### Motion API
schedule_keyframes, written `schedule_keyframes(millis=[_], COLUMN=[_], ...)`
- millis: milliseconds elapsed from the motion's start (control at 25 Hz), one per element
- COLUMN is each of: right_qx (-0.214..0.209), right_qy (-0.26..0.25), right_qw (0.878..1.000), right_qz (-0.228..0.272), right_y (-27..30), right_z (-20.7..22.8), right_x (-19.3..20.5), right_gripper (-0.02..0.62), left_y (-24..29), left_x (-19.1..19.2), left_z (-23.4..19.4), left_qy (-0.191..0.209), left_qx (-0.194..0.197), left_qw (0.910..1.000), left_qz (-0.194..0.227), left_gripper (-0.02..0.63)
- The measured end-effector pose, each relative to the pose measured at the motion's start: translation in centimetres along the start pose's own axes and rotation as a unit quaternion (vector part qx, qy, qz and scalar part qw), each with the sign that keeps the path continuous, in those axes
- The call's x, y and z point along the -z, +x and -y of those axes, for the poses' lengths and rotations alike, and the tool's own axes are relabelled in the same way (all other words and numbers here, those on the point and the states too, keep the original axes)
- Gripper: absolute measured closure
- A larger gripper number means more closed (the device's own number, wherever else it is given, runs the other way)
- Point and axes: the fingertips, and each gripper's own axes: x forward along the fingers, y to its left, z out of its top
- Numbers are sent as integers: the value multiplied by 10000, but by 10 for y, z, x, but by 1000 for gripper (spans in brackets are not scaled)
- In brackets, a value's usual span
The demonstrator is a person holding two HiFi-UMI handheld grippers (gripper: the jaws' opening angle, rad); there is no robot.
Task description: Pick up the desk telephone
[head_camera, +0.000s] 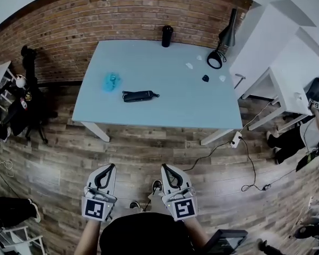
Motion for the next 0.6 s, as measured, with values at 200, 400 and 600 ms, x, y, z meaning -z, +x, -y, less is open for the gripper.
schedule_keyframes(millis=[200, 400, 600], right_qx=[36, 23, 25], right_qy=[271, 240, 168], right_qw=[9996, 9997, 9997], right_qz=[-64, -89, -188], right_y=[16, 39, 66], right_z=[51, 89, 102], right_x=[14, 18, 18], right_gripper=[584, 584, 584], left_y=[36, 57, 72], left_x=[-12, -12, -5], left_z=[10, 4, -22], left_qy=[-98, -222, -428], left_qx=[-43, -284, -404], left_qw=[9999, 9993, 9979], left_qz=[20, -45, -278], left_gripper=[591, 591, 591])
